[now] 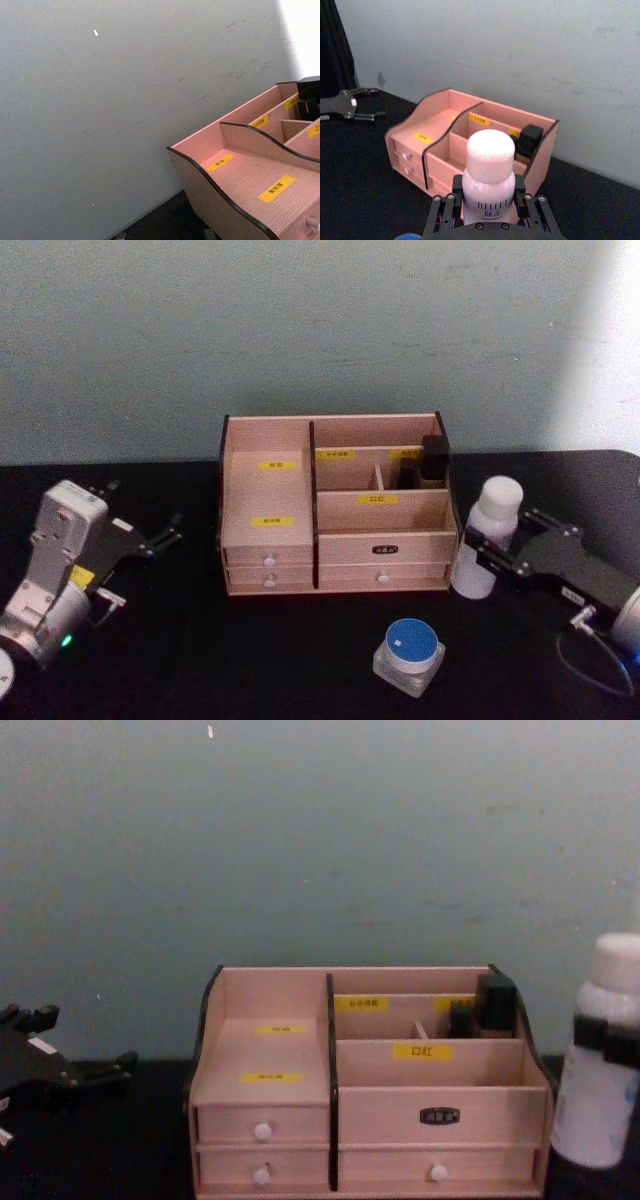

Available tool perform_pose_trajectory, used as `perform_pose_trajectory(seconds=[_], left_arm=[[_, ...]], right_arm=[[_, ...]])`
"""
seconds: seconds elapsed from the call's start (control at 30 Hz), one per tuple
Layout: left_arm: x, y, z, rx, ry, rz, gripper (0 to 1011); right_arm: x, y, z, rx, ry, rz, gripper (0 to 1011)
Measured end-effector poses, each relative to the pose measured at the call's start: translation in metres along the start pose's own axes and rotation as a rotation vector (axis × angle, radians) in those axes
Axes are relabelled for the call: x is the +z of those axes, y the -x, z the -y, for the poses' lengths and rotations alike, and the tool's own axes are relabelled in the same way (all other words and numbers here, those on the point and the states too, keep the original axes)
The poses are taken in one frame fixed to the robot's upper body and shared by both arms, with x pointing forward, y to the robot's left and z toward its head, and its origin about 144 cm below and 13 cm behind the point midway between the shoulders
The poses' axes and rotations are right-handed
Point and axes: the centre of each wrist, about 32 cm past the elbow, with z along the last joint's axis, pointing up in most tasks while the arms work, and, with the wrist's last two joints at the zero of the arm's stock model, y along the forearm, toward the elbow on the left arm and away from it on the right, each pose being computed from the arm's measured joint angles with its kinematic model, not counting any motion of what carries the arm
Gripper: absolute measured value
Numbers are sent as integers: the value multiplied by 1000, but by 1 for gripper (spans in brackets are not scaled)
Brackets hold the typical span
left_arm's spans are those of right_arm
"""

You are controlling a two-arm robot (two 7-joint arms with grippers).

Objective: Pick up the facial cleanser and watermelon frost from the table and place them into the tiered storage box.

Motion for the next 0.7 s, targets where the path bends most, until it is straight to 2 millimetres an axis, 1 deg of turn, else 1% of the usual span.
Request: perform_pose_trajectory(seconds=[0.27,0.43,0.47,0.6,0.7], left_arm=[[0,0,0,0,0,0,1001],[0,0,0,0,0,0,1001],[0,0,0,0,0,0,1001],[0,0,0,0,0,0,1001],[0,0,0,0,0,0,1001]], right_arm=[[18,-1,-15,20,-32,20,590],[27,-2,-32,31,-46,31,590],[27,-2,-32,31,-46,31,590],[31,-3,-46,38,-50,35,590],[34,-3,-59,43,-51,37,590]])
